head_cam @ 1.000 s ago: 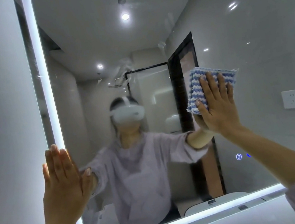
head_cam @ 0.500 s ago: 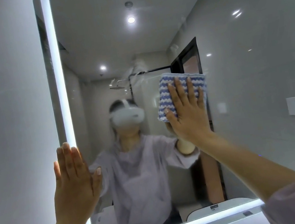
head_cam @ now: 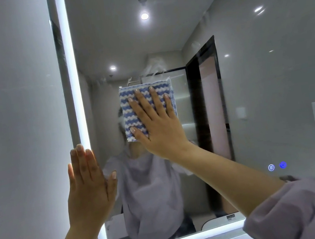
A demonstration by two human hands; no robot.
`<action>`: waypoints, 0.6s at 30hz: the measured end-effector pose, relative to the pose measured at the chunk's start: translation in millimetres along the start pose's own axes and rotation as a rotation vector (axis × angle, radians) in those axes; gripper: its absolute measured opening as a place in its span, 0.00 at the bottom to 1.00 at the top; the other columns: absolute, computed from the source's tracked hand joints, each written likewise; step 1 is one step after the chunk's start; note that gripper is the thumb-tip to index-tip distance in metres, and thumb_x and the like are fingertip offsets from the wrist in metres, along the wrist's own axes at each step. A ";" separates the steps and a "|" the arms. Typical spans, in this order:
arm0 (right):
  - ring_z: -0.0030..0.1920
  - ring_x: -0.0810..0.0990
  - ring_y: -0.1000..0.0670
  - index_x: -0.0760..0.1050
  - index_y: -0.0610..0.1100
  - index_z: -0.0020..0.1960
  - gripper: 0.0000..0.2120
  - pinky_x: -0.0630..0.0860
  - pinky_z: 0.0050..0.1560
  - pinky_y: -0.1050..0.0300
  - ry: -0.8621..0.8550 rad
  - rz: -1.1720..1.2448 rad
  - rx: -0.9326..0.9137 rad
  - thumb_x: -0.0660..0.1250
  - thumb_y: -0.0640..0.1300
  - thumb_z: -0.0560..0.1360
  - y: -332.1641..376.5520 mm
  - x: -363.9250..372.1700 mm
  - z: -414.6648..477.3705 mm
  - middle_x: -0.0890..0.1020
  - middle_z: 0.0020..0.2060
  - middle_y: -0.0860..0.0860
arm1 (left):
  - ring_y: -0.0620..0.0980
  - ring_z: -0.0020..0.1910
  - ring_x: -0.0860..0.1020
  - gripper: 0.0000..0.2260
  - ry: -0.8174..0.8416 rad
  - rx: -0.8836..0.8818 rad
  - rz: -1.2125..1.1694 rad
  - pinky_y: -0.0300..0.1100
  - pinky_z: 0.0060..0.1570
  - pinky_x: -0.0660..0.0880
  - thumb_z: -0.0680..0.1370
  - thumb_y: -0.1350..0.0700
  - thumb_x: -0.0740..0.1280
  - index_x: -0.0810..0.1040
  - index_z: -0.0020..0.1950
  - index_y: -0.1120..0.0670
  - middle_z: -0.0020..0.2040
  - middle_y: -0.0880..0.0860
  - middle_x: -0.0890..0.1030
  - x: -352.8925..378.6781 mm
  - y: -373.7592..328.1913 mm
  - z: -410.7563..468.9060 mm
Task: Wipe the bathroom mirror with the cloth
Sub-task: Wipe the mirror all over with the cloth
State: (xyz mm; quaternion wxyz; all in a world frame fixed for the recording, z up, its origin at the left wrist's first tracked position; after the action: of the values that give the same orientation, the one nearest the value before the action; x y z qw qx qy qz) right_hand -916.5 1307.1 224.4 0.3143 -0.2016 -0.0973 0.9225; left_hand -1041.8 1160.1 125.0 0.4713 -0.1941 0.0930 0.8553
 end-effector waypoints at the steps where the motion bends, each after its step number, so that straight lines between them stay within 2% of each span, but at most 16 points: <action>1: 0.78 0.40 0.44 0.41 0.48 0.78 0.32 0.36 0.76 0.45 0.006 -0.009 -0.015 0.47 0.61 0.80 -3.0 -0.7 -0.1 0.43 0.77 0.51 | 0.67 0.76 0.53 0.37 -0.002 0.000 0.002 0.65 0.69 0.62 0.80 0.38 0.39 0.53 0.75 0.68 0.76 0.67 0.52 -0.2 -0.2 0.2; 6: 0.78 0.43 0.45 0.46 0.48 0.79 0.32 0.40 0.77 0.44 -0.004 -0.025 -0.062 0.47 0.62 0.80 -15.3 -3.8 -0.7 0.48 0.78 0.50 | 0.65 0.76 0.51 0.37 -0.007 0.000 0.026 0.63 0.71 0.60 0.80 0.38 0.40 0.53 0.75 0.67 0.77 0.66 0.51 1.1 2.2 -0.4; 9: 0.78 0.46 0.44 0.45 0.48 0.78 0.32 0.44 0.77 0.43 -0.030 -0.035 -0.072 0.46 0.63 0.80 -35.0 -3.8 -4.5 0.47 0.78 0.50 | 0.65 0.77 0.51 0.36 -0.008 0.005 0.047 0.63 0.71 0.60 0.80 0.38 0.40 0.53 0.75 0.67 0.77 0.66 0.51 3.8 3.9 -0.7; 13: 0.78 0.47 0.42 0.48 0.46 0.79 0.33 0.44 0.77 0.43 -0.036 -0.083 0.000 0.44 0.63 0.80 -76.7 -4.4 -17.5 0.50 0.79 0.47 | 0.65 0.77 0.49 0.36 -0.022 0.009 0.071 0.63 0.72 0.59 0.80 0.40 0.43 0.52 0.76 0.68 0.77 0.66 0.49 6.6 5.5 -1.2; 18: 0.78 0.44 0.43 0.45 0.45 0.79 0.34 0.47 0.76 0.40 -0.024 -0.067 0.122 0.44 0.63 0.80 -126.2 -9.0 -44.9 0.48 0.79 0.46 | 0.64 0.77 0.49 0.36 -0.043 0.009 0.077 0.62 0.73 0.57 0.80 0.38 0.41 0.51 0.76 0.67 0.78 0.65 0.49 7.3 5.5 -1.2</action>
State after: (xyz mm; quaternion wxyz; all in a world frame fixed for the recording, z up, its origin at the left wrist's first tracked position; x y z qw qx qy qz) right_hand -822.3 1402.7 225.4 0.3554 -0.1675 -0.0516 0.9181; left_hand -1049.7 1162.4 120.7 0.4406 -0.1697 0.0938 0.8765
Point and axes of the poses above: each hand's wrist, its own z-axis towards the middle knuckle, its own x-axis out of the palm, y = z × x, the point moved 2 cm from there along z, towards the middle knuckle
